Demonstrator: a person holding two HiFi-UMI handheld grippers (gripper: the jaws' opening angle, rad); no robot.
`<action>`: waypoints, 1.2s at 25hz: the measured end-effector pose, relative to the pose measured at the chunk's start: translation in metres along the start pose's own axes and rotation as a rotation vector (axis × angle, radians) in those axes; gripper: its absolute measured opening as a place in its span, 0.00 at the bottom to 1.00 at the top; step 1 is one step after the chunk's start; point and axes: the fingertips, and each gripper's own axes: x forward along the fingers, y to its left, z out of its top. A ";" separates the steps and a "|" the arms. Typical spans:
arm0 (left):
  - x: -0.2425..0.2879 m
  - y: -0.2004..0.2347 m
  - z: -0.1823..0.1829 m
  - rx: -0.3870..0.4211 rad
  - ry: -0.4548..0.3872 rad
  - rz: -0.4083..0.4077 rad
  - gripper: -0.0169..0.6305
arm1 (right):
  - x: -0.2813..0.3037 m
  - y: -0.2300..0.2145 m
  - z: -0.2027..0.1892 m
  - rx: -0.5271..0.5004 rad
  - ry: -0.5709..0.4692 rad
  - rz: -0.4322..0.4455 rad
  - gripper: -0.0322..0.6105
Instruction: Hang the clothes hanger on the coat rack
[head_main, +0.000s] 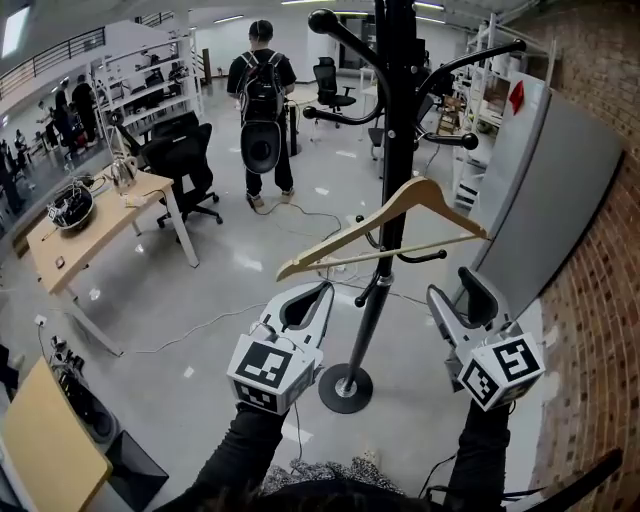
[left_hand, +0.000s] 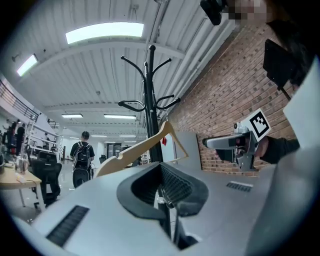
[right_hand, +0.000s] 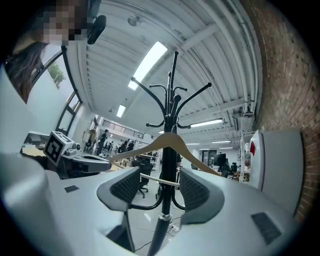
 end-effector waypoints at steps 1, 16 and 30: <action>0.001 -0.005 0.003 -0.002 -0.007 -0.013 0.04 | -0.003 0.005 0.000 0.002 0.005 0.007 0.45; -0.018 -0.085 0.017 -0.016 -0.023 -0.045 0.04 | -0.070 0.033 -0.002 -0.006 0.013 0.015 0.06; -0.069 -0.163 0.017 -0.009 -0.004 0.041 0.04 | -0.149 0.053 -0.010 0.014 0.030 0.040 0.06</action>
